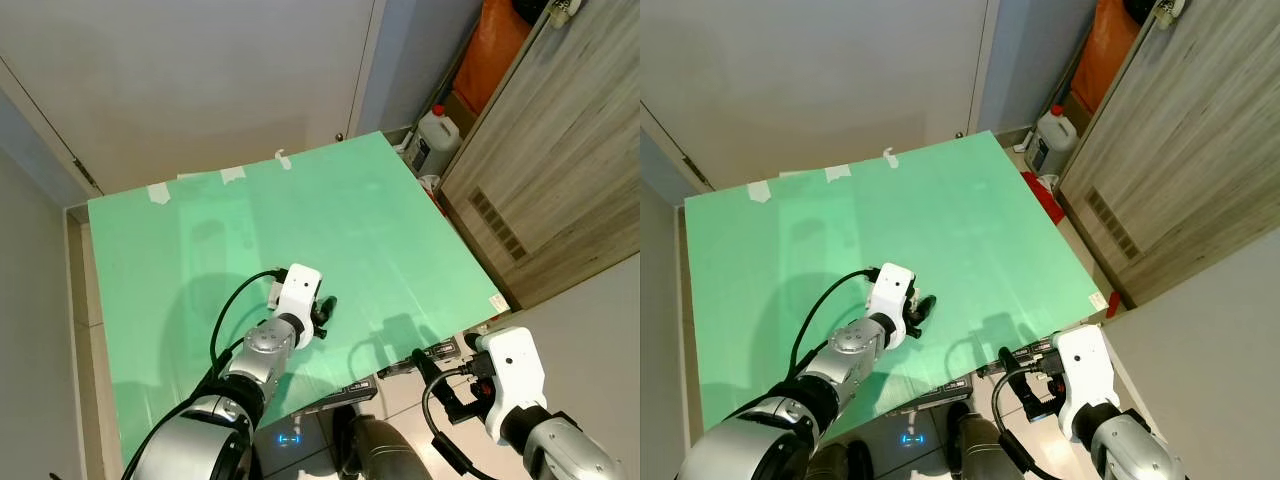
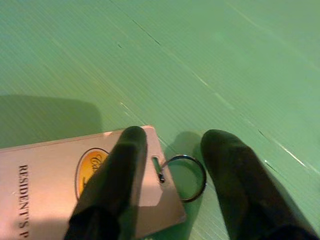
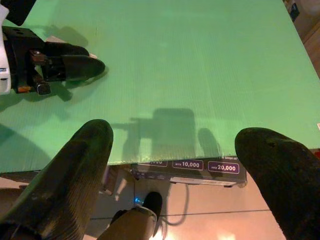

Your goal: Hang keys on a hook

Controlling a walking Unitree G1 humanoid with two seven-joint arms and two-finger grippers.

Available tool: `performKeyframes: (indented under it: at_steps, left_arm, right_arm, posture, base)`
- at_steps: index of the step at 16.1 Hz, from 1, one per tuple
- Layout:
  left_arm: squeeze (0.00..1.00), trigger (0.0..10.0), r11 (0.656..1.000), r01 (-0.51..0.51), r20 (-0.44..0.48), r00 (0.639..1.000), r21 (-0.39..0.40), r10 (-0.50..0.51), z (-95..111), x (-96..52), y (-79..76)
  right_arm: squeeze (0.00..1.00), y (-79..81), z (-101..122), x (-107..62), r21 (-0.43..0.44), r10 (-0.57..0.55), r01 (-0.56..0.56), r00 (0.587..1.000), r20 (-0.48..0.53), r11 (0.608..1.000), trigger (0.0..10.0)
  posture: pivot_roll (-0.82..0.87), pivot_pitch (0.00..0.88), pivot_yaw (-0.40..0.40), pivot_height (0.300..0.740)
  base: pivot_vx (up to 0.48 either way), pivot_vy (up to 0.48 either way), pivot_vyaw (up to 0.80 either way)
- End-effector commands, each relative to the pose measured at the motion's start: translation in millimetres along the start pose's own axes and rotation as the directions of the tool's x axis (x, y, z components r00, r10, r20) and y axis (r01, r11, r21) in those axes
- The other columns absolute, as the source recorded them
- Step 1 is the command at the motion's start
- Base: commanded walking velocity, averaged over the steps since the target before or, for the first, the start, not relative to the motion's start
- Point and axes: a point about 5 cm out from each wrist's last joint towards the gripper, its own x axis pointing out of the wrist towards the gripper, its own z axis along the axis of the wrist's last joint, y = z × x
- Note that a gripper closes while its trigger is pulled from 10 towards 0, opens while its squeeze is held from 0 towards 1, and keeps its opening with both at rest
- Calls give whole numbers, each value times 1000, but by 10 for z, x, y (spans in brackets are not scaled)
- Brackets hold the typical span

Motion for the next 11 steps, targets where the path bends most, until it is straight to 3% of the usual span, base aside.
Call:
performKeyframes:
  at_steps: [1, 6, 8, 11]
  left_arm:
    - [0, 0, 1000, 19, -54, 998, -24, -20, -176, -30, -94]
    - [0, 0, 1000, 3, 207, 978, -21, 2, 362, 21, -38]
    - [0, 0, 1000, 15, 306, 952, 21, -20, 612, 12, -44]
    - [0, 0, 998, -24, 347, 938, 56, 3, 734, -23, 48]
  right_arm:
    - [0, -28, -47, -9, 11, -9, 9, 1000, -29, 1000, 10000]
    - [0, -50, 0, 239, 17, 17, -17, 1000, 9, 1000, 10000]
    - [0, -47, 80, 451, 15, 43, -43, 998, 45, 999, 10000]
    - [0, -24, 190, 711, 0, 83, -83, 993, 83, 997, 10000]
  posture:
    - [-319, 256, -73, 732]
    - [-242, 168, -67, 732]
    - [-188, 120, -76, 732]
    - [-123, 65, -91, 732]
  base:
    - [0, 0, 0]
    - [0, 0, 0]
    - [0, 0, 0]
    - [0, 0, 0]
